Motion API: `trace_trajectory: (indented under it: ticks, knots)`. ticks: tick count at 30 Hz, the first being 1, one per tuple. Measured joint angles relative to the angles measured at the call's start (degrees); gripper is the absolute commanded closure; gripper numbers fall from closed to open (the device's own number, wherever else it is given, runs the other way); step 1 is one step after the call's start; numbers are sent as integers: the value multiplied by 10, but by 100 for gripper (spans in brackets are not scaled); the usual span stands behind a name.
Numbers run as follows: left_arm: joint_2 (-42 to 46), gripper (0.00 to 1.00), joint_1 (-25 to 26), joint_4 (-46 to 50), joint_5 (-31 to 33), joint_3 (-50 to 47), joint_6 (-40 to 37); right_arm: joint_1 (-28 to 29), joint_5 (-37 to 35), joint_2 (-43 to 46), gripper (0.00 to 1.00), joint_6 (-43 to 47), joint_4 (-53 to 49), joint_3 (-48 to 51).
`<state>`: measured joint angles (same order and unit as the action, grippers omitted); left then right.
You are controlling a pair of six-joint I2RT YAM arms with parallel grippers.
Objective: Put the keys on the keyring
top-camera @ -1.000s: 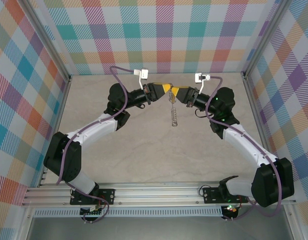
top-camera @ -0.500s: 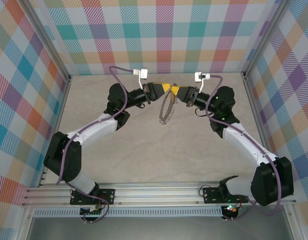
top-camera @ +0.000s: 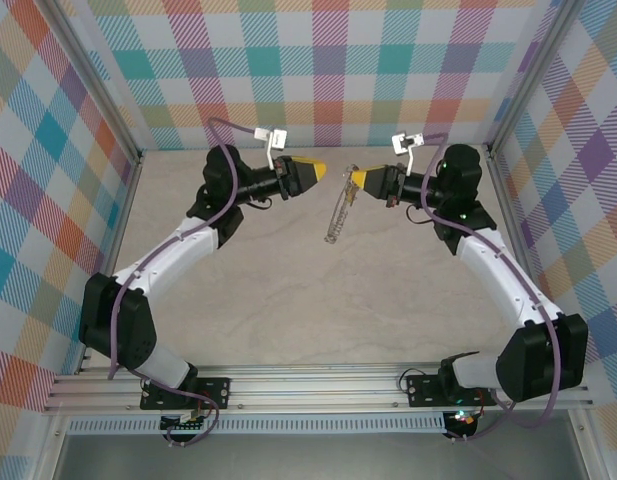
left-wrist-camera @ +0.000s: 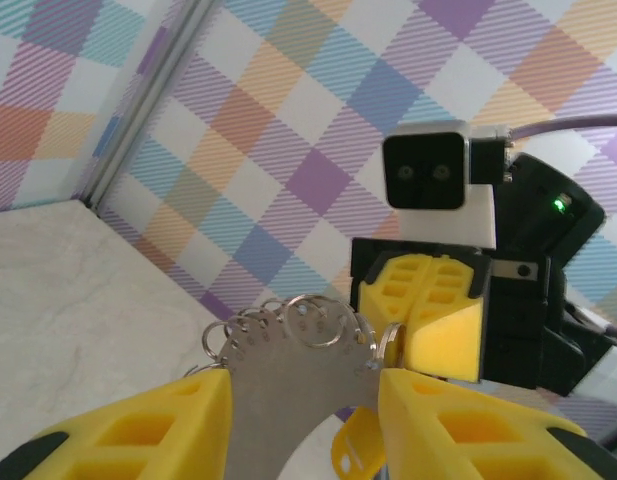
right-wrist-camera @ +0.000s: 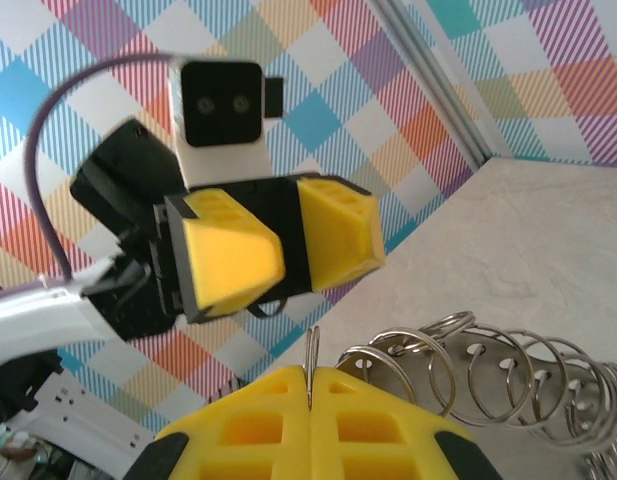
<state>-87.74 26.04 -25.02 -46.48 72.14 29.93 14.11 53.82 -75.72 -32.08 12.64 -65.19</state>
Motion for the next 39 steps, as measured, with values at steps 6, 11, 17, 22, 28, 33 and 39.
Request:
trace_trajectory:
  ticks: [6, 11, 17, 22, 28, 33, 39]
  knots:
    - [-3, 56, 0, 167, -56, 94, -117, -8, 61, -56, 100, 63, -76, -50]
    - [-40, 65, 0, 283, -98, 178, -203, -10, 100, -105, 100, 92, -111, -79]
    - [-100, 67, 0, 401, -126, 235, -274, -10, 129, -145, 100, 101, -121, -91]
    - [-128, 68, -3, 452, -138, 259, -300, -10, 138, -151, 100, 101, -121, -91]
    - [-133, 69, -3, 475, -146, 273, -311, -10, 146, -151, 100, 101, -115, -91]
    - [-134, 69, -3, 475, -145, 275, -311, -10, 151, -151, 100, 101, -113, -91]
    - [-134, 69, -5, 474, -144, 275, -310, -10, 154, -149, 100, 101, -109, -84]
